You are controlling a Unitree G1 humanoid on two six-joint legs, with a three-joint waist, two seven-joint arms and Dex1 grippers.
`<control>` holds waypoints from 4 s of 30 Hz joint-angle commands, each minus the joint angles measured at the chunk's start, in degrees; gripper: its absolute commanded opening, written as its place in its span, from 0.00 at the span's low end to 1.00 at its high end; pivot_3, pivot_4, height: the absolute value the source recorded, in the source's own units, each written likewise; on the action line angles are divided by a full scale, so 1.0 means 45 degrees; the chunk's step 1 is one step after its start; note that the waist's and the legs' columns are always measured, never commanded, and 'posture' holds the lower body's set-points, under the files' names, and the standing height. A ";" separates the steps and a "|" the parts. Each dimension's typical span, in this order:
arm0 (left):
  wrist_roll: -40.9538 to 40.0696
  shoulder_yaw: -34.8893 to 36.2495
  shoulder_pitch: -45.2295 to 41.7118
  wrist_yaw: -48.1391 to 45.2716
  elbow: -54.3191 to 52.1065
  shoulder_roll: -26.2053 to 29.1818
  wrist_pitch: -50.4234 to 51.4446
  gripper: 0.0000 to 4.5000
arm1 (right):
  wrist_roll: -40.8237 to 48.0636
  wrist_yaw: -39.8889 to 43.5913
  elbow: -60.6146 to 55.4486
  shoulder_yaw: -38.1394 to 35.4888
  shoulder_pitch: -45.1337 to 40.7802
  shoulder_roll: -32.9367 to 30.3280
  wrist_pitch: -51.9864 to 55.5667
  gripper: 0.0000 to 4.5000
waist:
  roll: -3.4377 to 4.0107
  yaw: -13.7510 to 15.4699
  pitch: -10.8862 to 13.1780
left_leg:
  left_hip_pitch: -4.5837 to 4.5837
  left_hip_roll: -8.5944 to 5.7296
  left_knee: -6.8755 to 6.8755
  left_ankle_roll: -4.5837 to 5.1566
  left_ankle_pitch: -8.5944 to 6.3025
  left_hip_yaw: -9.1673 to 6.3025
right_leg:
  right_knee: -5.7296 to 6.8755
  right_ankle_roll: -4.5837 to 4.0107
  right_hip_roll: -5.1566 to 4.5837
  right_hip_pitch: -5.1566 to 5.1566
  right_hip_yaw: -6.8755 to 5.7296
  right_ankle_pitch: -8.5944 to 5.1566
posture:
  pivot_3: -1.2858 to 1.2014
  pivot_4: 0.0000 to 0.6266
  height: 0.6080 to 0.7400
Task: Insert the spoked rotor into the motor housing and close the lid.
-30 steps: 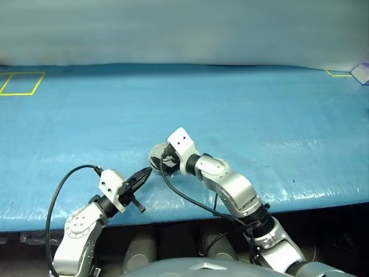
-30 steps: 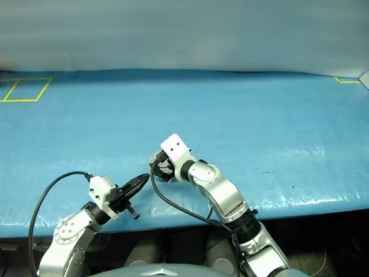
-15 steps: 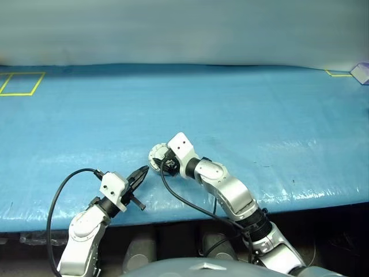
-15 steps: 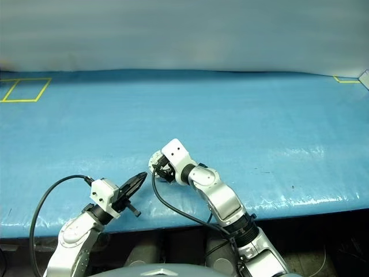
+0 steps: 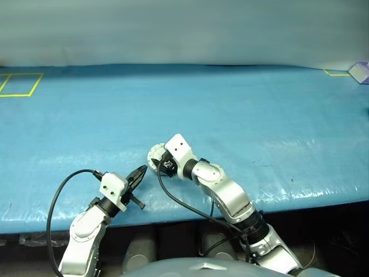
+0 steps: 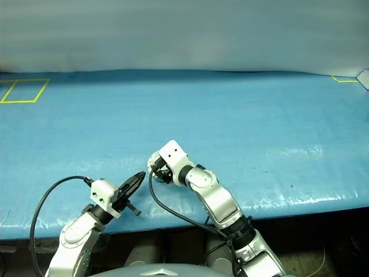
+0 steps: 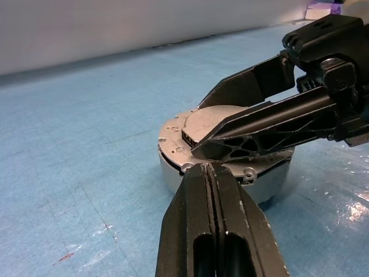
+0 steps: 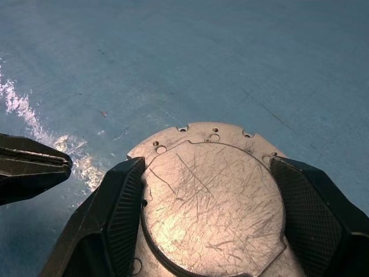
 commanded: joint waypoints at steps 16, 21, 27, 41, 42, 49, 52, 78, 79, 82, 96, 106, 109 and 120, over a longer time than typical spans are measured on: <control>-0.0178 -0.0098 -0.0369 0.0071 -0.0161 0.0072 0.0204 0.00 | -0.0837 0.0091 0.0843 0.0485 0.0635 -0.0507 -0.0737 0.70 | -0.0006 -0.0028 -0.0009 | 0.0037 0.0062 -0.0008 -0.0001 0.0000 0.0003 | -0.0006 0.0034 0.0001 0.0010 -0.0002 -0.0033 | 0.52 0.24 1.00; -0.0727 0.0186 -0.0871 0.0378 -0.0651 0.0269 0.2220 0.00 | -0.0571 0.0121 0.0768 0.0116 0.0781 -0.0279 -0.0478 0.70 | -0.0016 -0.0020 -0.0023 | 0.0039 0.0062 -0.0009 -0.0001 0.0000 0.0002 | -0.0008 0.0035 0.0000 0.0015 -0.0002 -0.0032 | 0.52 0.24 1.00; -0.3396 0.1528 -0.3256 0.0926 -0.0757 0.1052 0.7822 0.00 | -0.0518 0.0170 0.0730 -0.0118 0.0605 -0.0126 -0.0350 0.70 | -0.0022 0.0047 -0.0026 | 0.0048 0.0064 0.0003 -0.0003 0.0002 -0.0054 | -0.0007 0.0050 0.0012 0.0006 -0.0044 -0.0041 | 0.52 0.24 1.00; -0.4897 0.0662 -0.6849 -0.1596 0.1601 0.2458 1.2016 0.00 | -0.0647 0.0069 0.0560 -0.0198 0.0711 -0.0083 -0.0264 0.70 | -0.0036 0.0013 -0.0032 | 0.0034 -0.0012 -0.0027 -0.0027 0.0015 -0.0083 | -0.0004 0.0042 0.0019 0.0028 -0.0040 0.0015 | 0.52 0.24 1.00; -0.4769 0.0549 -0.7016 -0.1668 0.1810 0.2452 1.1952 0.00 | -0.0652 0.0058 0.0527 -0.0203 0.0738 -0.0085 -0.0253 0.70 | -0.0036 0.0023 -0.0032 | 0.0034 -0.0012 -0.0027 -0.0030 0.0017 -0.0083 | -0.0005 0.0037 0.0019 0.0029 -0.0040 0.0012 | 0.52 0.24 1.00; -0.3933 -0.0032 -0.7714 -0.1701 0.2700 0.2492 1.1702 0.00 | -0.0624 -0.0018 0.0372 -0.0219 0.0826 -0.0076 -0.0180 0.70 | -0.0039 0.0076 -0.0036 | 0.0034 -0.0024 -0.0028 -0.0036 0.0020 -0.0090 | -0.0007 0.0015 0.0009 0.0031 -0.0037 0.0006 | 0.52 0.24 1.00; -0.3666 -0.0493 -0.7955 -0.1960 0.3046 0.2640 1.1861 0.00 | -0.0584 0.0001 0.0305 -0.0222 0.0822 -0.0074 -0.0128 0.70 | -0.0041 0.0086 -0.0039 | 0.0035 -0.0029 -0.0027 -0.0037 0.0021 -0.0094 | -0.0008 0.0009 0.0008 0.0030 -0.0039 0.0001 | 0.52 0.24 1.00; -0.2710 -0.1291 -0.8265 -0.3129 0.3608 0.3042 1.1529 0.00 | 0.9300 0.0049 -0.3898 -0.7630 0.5645 0.2160 0.4633 0.99 | -0.0024 0.0139 -0.0096 | 0.0061 -0.0040 -0.0070 -0.0022 0.0015 -0.0145 | -0.0025 0.0097 -0.0101 0.0121 -0.0075 -0.0114 | 0.52 0.24 1.00; -0.2679 -0.1296 -0.8247 -0.3139 0.3599 0.3032 1.1525 0.00 | 0.9700 -0.0326 -0.3703 -0.7819 0.5523 0.2549 0.4882 0.99 | -0.0023 0.0143 -0.0095 | 0.0055 -0.0042 -0.0073 -0.0023 0.0014 -0.0149 | -0.0027 0.0091 -0.0102 0.0115 -0.0077 -0.0116 | 0.52 0.24 1.00; -0.2655 -0.1259 -0.8148 -0.3143 0.3533 0.3020 1.1512 0.00 | 1.0828 -0.1429 -0.2987 -0.7988 0.5134 0.3355 0.5335 0.99 | -0.0024 0.0195 -0.0095 | 0.0044 -0.0075 -0.0093 -0.0019 0.0012 -0.0152 | -0.0030 0.0063 -0.0129 0.0105 -0.0073 -0.0101 | 0.52 0.24 1.00; -0.2722 -0.0883 -0.7251 -0.2789 0.2757 0.2938 1.1554 0.00 | 1.3653 -0.3720 -0.0719 -0.6381 0.3583 0.3756 0.3446 0.99 | -0.0022 0.0100 -0.0096 | 0.0049 -0.0081 -0.0138 -0.0008 0.0006 -0.0152 | -0.0059 0.0084 -0.0127 0.0109 -0.0072 -0.0121 | 0.52 0.24 1.00; -0.2639 -0.0894 -0.7305 -0.2745 0.2767 0.2770 1.1522 0.00 | 1.4047 -0.3956 -0.0260 -0.5842 0.2980 0.3492 0.1787 0.86 | -0.0009 0.0088 -0.0049 | -0.0016 -0.0086 -0.0162 -0.0003 0.0003 -0.0158 | -0.0143 0.0154 -0.0120 0.0083 -0.0078 -0.0042 | 0.52 0.24 1.00; -0.2618 -0.0910 -0.7331 -0.2750 0.2798 0.2733 1.1495 0.00 | 1.4240 -0.4035 -0.0307 -0.5776 0.3034 0.3314 0.1709 0.65 | -0.0006 0.0081 -0.0047 | -0.0029 -0.0088 -0.0179 -0.0003 0.0003 -0.0148 | -0.0143 0.0156 -0.0121 0.0056 -0.0069 -0.0039 | 0.52 0.24 1.00; -0.3066 -0.0196 -0.6979 -0.2633 0.2555 0.2474 1.1217 0.00 | 1.5688 -0.4828 -0.1389 -0.5774 0.4146 0.2360 0.2692 0.54 | -0.0003 0.0066 -0.0045 | -0.0039 -0.0085 -0.0183 -0.0002 0.0003 -0.0142 | -0.0142 0.0155 -0.0121 0.0041 -0.0065 -0.0040 | 0.52 0.24 1.00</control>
